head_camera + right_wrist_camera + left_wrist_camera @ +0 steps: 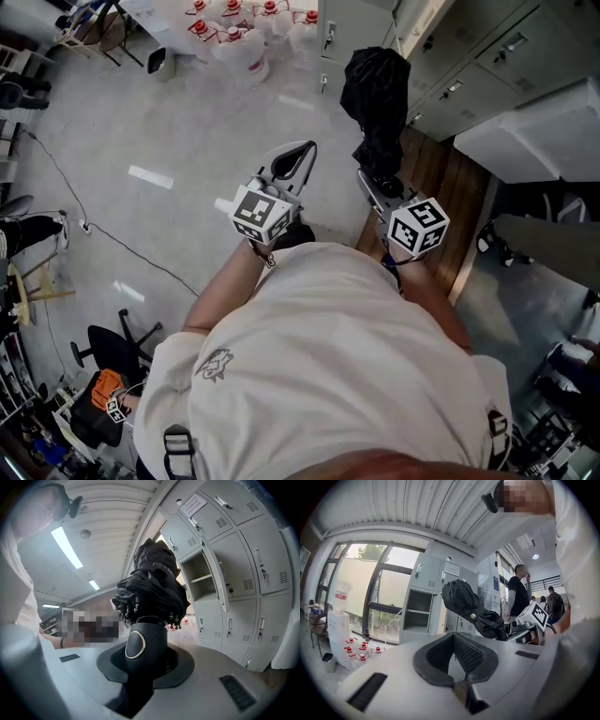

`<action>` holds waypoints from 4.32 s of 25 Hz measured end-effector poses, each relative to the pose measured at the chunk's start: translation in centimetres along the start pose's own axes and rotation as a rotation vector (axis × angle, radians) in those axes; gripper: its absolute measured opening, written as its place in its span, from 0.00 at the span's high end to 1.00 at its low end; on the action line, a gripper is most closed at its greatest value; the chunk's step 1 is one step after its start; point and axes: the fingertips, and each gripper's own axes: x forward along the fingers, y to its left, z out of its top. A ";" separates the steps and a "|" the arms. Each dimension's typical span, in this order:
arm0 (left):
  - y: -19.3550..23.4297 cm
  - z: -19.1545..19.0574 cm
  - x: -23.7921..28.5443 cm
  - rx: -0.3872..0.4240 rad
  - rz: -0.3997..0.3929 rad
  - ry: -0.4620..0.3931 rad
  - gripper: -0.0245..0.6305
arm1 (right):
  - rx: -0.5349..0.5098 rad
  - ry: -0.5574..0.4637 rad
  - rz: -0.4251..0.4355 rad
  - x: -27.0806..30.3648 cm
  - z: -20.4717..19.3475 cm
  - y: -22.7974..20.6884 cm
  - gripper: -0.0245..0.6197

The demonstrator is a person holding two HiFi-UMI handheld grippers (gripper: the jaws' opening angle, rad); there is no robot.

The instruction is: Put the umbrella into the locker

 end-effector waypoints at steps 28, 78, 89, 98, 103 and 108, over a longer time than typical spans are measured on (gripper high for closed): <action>22.3 2.9 -1.2 0.008 0.004 -0.008 0.94 | 0.031 -0.010 0.020 22.2 6.8 1.2 0.81; 37.1 4.0 42.5 0.039 -0.372 0.064 0.94 | 0.185 0.007 -0.265 33.2 19.4 -33.0 0.80; 41.9 5.5 43.9 0.060 -0.571 0.048 0.94 | 0.259 -0.029 -0.457 38.5 19.9 -34.3 0.80; 43.4 4.7 43.7 0.041 -0.646 0.052 0.94 | 0.316 0.022 -0.597 39.6 17.9 -36.9 0.80; 43.8 4.1 44.9 0.040 -0.635 0.059 0.94 | 0.312 0.074 -0.625 40.0 17.6 -39.5 0.80; 43.8 4.5 45.8 0.045 -0.620 0.057 0.94 | 0.338 0.130 -0.622 40.3 16.8 -41.9 0.80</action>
